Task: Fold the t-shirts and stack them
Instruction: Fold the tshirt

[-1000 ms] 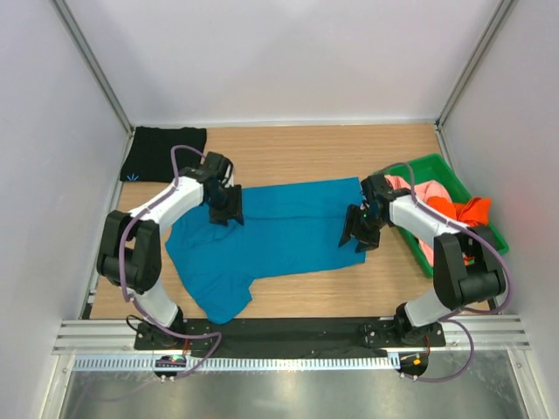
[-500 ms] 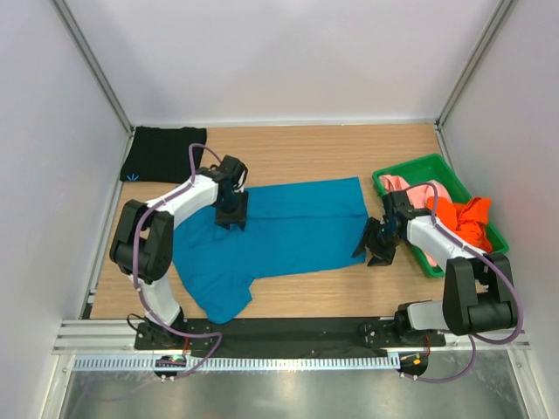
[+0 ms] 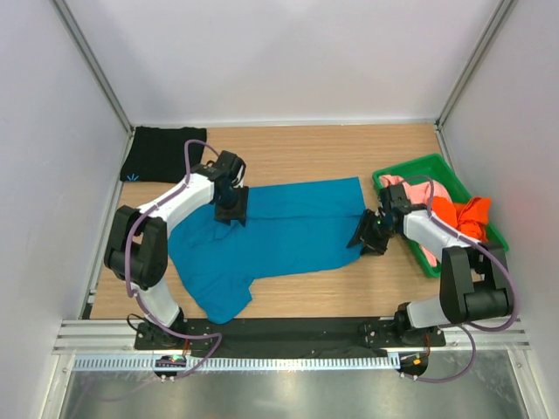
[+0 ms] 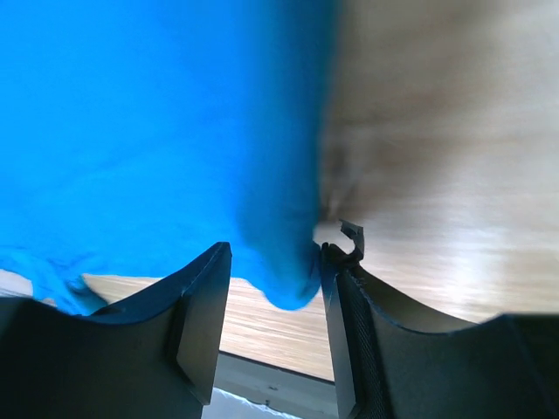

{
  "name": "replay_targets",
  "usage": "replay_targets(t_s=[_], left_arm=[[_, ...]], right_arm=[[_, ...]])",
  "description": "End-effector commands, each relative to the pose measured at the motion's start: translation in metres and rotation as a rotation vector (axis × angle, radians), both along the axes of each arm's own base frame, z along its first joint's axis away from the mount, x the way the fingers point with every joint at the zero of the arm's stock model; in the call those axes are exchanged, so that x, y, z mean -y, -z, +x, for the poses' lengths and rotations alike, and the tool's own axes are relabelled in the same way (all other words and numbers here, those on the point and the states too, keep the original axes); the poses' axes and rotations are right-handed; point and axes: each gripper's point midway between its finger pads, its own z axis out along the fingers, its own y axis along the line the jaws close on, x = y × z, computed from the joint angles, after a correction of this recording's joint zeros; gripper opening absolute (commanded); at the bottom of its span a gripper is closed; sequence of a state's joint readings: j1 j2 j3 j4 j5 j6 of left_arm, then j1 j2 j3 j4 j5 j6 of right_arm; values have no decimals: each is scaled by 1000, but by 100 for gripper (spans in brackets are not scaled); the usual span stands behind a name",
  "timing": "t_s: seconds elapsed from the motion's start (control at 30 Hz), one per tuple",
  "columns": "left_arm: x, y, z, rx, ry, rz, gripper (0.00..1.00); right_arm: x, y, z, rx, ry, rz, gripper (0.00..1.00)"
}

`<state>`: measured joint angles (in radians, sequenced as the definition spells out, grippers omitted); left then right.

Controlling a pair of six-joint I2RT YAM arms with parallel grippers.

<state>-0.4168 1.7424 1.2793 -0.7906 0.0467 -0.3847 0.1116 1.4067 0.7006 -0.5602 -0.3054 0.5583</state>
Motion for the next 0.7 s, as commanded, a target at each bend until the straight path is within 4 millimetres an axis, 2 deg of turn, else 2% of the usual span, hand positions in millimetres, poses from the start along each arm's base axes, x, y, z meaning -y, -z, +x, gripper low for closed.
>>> replay_targets(t_s=[0.0,0.03,0.07,0.13,0.17,0.2,0.23,0.27,0.3,0.33,0.37,0.4,0.47,0.5,0.53,0.67], left_arm=[[4,-27,8,65,16,-23,48],[4,-28,9,70,15,-24,48],[5,-30,11,77,15,-25,48],[4,-31,12,76,11,-24,49],[5,-32,13,82,13,-26,48],[5,-32,14,83,11,-24,48],[4,-32,14,79,14,-22,48],[4,-33,15,83,11,-17,48],[3,-34,15,84,13,-13,49],[2,-35,15,90,13,-12,49],[0,-35,16,94,12,-8,49],[0,-36,15,94,14,-10,49],[-1,-35,17,96,9,-13,49],[0,-35,18,97,11,-16,49],[1,-35,18,90,11,-20,49],[4,-34,19,75,19,-36,49]], right_arm=[[-27,-48,58,224,-69,50,52],[-45,-58,63,259,-114,67,53],[-63,-83,84,337,-133,114,54],[-91,-103,94,381,-182,152,56],[-108,-116,101,407,-214,227,57],[-112,-119,102,398,-207,259,57],[-107,-116,101,383,-206,233,58],[-88,-107,96,332,-173,148,58],[-73,-106,93,342,-185,81,58],[-56,-98,79,286,-175,22,59],[-36,-95,78,272,-142,-24,59],[-21,-94,75,273,-123,-62,59],[4,-74,60,189,-53,-73,56],[8,-68,55,165,-24,-57,53],[9,-56,46,138,-10,-38,44],[2,-36,35,102,48,30,33]])
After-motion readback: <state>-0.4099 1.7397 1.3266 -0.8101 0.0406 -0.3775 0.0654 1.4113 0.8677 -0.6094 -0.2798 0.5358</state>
